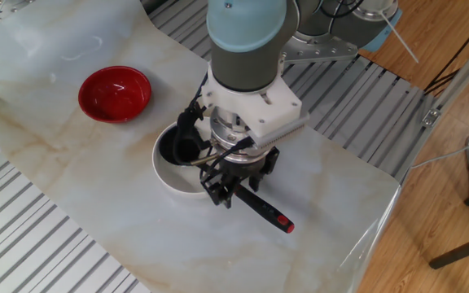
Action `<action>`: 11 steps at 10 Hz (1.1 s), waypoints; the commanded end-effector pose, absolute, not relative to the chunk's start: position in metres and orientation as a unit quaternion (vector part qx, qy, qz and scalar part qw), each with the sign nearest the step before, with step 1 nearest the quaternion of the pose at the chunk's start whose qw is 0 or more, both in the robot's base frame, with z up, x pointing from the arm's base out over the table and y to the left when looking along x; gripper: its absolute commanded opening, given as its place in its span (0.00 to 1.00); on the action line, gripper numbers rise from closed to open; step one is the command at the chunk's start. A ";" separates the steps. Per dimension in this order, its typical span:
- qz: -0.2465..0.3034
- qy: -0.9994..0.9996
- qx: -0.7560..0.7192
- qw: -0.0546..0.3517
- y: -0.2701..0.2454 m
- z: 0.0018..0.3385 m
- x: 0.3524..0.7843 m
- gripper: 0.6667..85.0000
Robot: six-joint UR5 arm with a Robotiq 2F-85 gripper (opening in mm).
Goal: Scoop water with a large spoon from one bowl to another
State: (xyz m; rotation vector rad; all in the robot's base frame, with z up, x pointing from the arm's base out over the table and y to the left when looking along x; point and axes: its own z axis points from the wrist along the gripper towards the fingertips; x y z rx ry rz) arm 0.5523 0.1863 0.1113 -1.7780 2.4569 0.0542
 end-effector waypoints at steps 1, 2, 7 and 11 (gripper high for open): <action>0.036 0.813 -0.578 0.062 0.198 0.111 0.549 0.65; 0.040 0.810 -0.581 0.062 0.203 0.109 0.546 0.65; 0.040 0.811 -0.580 0.063 0.214 0.103 0.535 0.61; 0.045 0.810 -0.579 0.080 0.221 0.100 0.545 0.60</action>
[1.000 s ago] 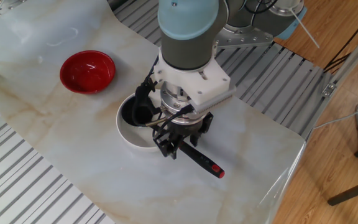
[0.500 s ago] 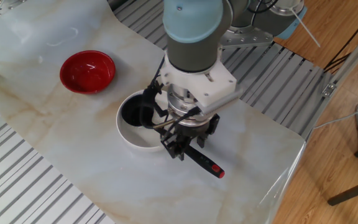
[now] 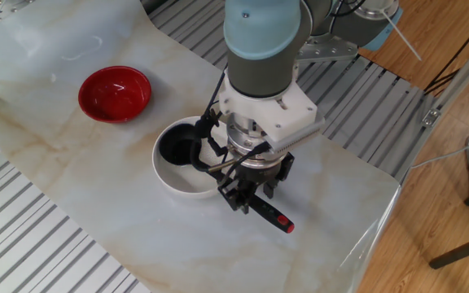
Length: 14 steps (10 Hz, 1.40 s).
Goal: Scoop water with a large spoon from one bowl to another
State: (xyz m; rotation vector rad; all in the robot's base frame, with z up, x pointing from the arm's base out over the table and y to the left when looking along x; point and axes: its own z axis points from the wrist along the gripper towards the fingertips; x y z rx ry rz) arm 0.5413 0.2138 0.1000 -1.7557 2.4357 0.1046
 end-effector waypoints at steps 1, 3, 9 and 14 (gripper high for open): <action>0.045 0.808 -0.582 0.080 0.221 0.100 0.545 0.60; 0.042 0.807 -0.583 0.083 0.218 0.100 0.546 0.57; 0.048 0.811 -0.577 0.088 0.219 0.102 0.546 0.01; 0.048 0.802 -0.587 0.100 0.223 0.116 0.558 0.01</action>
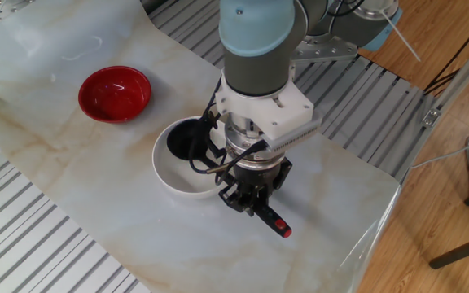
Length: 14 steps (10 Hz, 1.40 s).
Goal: Scoop water with a large spoon from one bowl to another
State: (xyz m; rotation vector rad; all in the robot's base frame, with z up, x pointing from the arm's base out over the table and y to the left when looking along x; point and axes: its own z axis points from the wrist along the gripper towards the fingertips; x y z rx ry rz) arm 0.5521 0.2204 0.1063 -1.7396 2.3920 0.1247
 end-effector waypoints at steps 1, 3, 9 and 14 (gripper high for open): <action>0.050 0.801 -0.588 0.102 0.223 0.119 0.559 0.01; 0.052 0.801 -0.587 0.106 0.225 0.127 0.563 0.01; 0.062 0.811 -0.574 0.093 0.230 0.158 0.567 0.01; 0.066 0.813 -0.571 0.095 0.233 0.175 0.571 0.01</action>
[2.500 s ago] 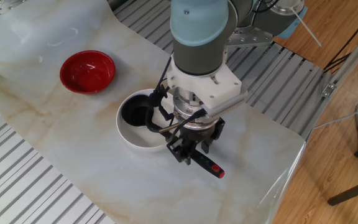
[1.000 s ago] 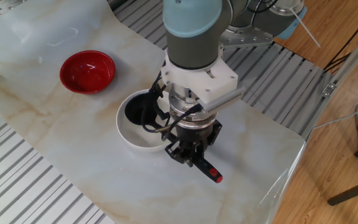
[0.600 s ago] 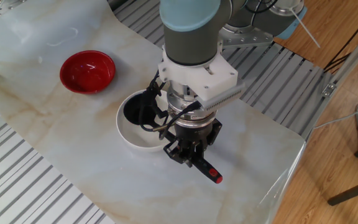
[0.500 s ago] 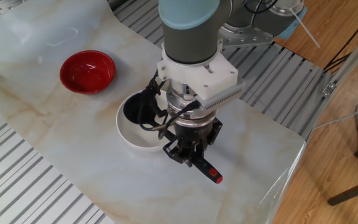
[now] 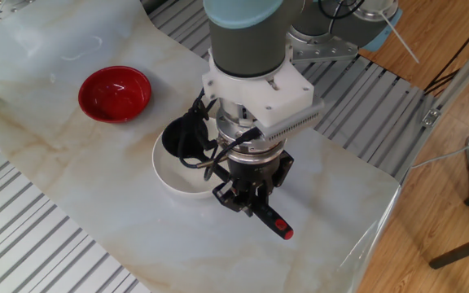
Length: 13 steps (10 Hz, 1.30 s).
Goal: Scoop water with a large spoon from one bowl to another
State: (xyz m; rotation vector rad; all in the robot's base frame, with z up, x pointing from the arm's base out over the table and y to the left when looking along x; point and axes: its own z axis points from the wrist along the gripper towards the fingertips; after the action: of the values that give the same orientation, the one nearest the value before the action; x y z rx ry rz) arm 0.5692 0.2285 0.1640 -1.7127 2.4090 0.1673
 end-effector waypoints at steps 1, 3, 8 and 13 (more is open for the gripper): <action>0.065 0.813 -0.571 0.096 0.232 0.176 0.572 0.01; 0.060 0.812 -0.572 0.100 0.231 0.176 0.575 0.01; 0.057 0.810 -0.573 0.107 0.229 0.172 0.581 0.01; 0.061 0.815 -0.567 0.101 0.233 0.173 0.579 0.01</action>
State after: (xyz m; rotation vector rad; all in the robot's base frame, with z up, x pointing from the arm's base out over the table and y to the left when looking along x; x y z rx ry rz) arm 0.5793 0.2305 0.1707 -1.6881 2.4017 0.1642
